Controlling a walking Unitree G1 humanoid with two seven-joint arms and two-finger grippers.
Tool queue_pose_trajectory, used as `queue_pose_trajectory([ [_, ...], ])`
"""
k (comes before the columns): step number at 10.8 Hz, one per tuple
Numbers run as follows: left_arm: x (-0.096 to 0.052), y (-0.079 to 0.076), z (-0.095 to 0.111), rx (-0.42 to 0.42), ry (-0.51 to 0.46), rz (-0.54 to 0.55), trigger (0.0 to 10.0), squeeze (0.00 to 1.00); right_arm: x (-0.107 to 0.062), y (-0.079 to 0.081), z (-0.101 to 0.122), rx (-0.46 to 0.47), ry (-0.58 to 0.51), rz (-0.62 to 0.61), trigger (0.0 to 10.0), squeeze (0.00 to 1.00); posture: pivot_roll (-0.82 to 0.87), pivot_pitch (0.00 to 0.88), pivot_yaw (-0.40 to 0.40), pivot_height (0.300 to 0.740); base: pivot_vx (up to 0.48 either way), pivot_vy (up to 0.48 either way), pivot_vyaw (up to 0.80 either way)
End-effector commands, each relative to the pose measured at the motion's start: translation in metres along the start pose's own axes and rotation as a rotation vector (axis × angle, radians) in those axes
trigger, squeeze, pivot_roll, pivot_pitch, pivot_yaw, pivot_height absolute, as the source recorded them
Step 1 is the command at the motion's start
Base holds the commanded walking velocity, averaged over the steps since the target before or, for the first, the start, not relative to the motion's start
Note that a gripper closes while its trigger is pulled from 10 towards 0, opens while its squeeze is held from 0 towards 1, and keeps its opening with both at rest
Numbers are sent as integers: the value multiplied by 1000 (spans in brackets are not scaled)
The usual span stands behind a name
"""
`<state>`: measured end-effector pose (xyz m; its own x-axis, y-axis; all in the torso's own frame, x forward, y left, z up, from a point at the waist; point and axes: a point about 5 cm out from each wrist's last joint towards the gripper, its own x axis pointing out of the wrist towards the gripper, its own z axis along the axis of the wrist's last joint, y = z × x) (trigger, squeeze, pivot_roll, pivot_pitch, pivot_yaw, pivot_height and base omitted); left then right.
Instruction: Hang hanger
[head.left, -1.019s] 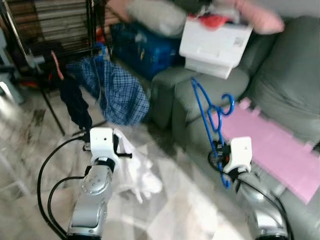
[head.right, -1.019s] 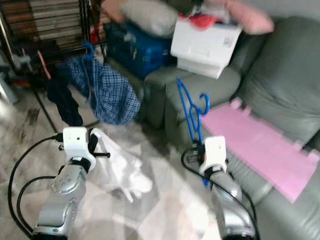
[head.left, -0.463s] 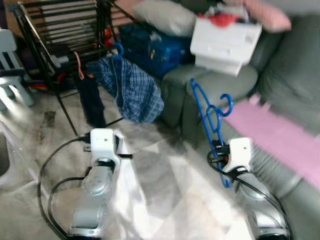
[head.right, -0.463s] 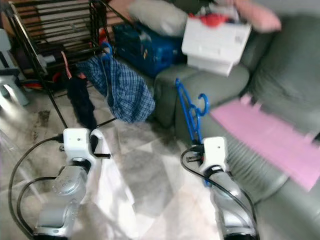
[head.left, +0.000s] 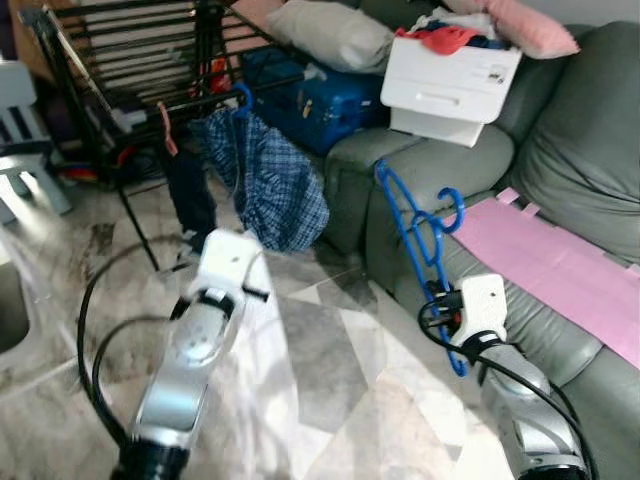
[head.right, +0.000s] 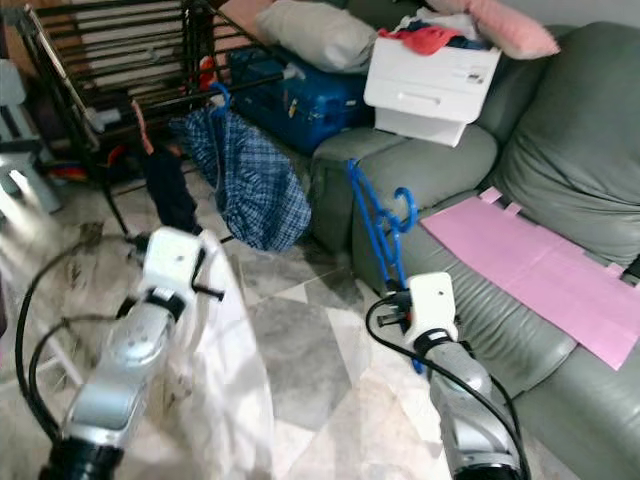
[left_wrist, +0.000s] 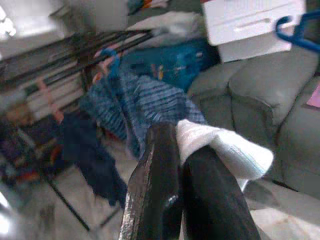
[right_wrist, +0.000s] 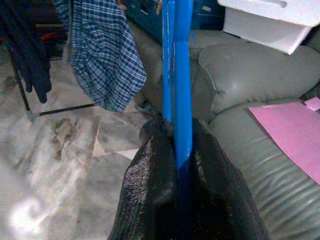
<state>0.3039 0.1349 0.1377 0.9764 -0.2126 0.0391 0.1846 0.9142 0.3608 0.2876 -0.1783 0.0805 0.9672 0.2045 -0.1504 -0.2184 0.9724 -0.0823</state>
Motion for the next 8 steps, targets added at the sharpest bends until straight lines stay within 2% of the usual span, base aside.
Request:
queue_pose_trajectory([
  [1, 6, 1, 9, 69, -56, -49, 10000, 0, 4, -3, 7, -28, -14, 13, 10000, 0, -75, 0, -3, 740, 0, 0, 0],
  [2, 9, 3, 11, 119, -65, -94, 10000, 0, 5, -3, 8, -37, -14, 26, 10000, 0, -76, 0, 1, 740, 0, 0, 0],
  [4, 23, 19, 13, 270, -58, -86, 10000, 0, 3, 2, 12, -51, 3, 134, 10000, 0, -81, 0, 7, 740, 0, 0, 0],
  [5, 30, 26, 10, 339, -19, -18, 10000, 0, -1, 2, 17, -152, -4, 222, 10000, 0, -83, 0, 11, 740, 0, 0, 0],
  [6, 38, 37, 1, 277, 73, 88, 10000, 0, -9, -9, 21, -237, 32, 322, 10000, 0, -97, 0, 12, 740, 0, 0, 0],
  [7, 41, 41, -6, 206, 138, 115, 10000, 0, -14, -17, 24, -279, 67, 387, 10000, 0, -103, 0, 11, 740, 0, 0, 0],
  [8, 43, 47, -22, 118, 272, 156, 10000, 0, -20, -18, 28, -335, 103, 499, 10000, 0, -107, 0, 9, 740, 0, 0, 0],
])
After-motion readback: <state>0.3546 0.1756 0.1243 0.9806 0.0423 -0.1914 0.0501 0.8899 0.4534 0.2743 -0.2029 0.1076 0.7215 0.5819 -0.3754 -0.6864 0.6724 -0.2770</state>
